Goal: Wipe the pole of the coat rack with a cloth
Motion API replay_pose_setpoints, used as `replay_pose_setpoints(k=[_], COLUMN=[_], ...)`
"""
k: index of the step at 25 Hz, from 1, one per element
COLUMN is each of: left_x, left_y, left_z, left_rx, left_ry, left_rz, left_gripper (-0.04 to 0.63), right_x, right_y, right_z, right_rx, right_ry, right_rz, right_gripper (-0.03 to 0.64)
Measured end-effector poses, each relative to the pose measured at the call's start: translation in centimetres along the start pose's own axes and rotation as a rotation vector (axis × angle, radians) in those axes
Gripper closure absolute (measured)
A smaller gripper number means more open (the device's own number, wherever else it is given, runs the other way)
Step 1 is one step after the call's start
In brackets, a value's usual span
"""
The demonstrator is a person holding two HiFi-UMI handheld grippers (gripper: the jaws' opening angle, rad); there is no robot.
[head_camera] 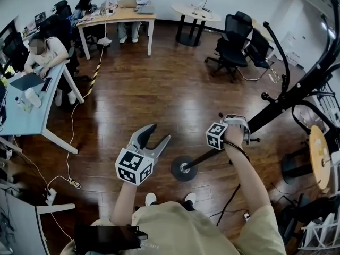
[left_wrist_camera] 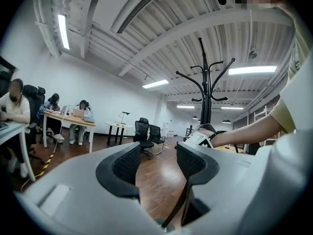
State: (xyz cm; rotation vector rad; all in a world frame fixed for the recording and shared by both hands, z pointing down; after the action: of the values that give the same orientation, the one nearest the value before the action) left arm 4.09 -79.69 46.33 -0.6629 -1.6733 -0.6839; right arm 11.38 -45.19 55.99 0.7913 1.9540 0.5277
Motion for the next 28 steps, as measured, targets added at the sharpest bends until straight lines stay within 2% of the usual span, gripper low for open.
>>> replay_pose_setpoints(k=[3, 5, 9, 14, 16, 19, 21, 24, 26, 28], left_x=[0.2, 0.4, 0.6, 0.4, 0.3, 0.3, 0.2, -0.4, -1.0, -1.6], left_y=[-1.4, -2.2, -3.1, -3.4, -3.2, -3.0, -2.6, -1.3, -0.3, 0.7], left_z=[-0.7, -1.1, -1.1, -0.3, 0.2, 1.4, 3.0, 6.9, 9.9, 13.1], left_rx=[-0.036, -0.055, -0.068, -0.038, -0.021, 0.006, 0.031, 0.057, 0.061, 0.05], left_ry=[-0.005, -0.008, -0.018, -0.025, -0.018, 0.01, 0.036, 0.077, 0.099, 0.114], left_rz=[-0.003, -0.005, 0.002, 0.022, 0.026, 0.026, 0.026, 0.036, 0.055, 0.078], left_gripper=[0.37, 0.37, 0.371, 0.371, 0.371, 0.37, 0.37, 0.371, 0.374, 0.374], right_x=[-0.2, -0.6, -0.7, 0.9, 2.4, 4.9, 7.0, 11.5, 14.9, 18.0], right_y=[0.0, -1.5, -6.7, -14.2, -16.4, -19.0, -20.3, -20.9, -20.5, -19.6], right_z=[1.4, 2.5, 3.8, 1.5, 0.0, -2.8, -4.9, -7.8, -9.6, -11.3], right_rx=[0.036, 0.066, 0.016, -0.032, -0.051, -0.091, -0.083, 0.018, 0.121, 0.209], right_ry=[0.121, 0.223, 0.504, 0.794, 0.899, 1.043, 1.084, 1.163, 1.227, 1.275], right_rz=[0.077, 0.218, 0.621, 1.175, 1.342, 1.537, 1.644, 1.73, 1.719, 1.664], right_gripper=[0.561, 0.561, 0.561, 0.561, 0.561, 0.563, 0.563, 0.563, 0.563, 0.563])
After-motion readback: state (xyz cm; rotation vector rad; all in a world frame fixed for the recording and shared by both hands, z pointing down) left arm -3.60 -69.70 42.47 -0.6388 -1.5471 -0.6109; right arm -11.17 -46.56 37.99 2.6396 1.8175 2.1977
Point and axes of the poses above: the fingertips, and each gripper's own axes: y forward along the fingers, z to its right, x out of its underside, the point moved 6 cm from there along -y, backward along the fingers, and after that the axes turned 8 degrees about -x, right-handed, at the moved point
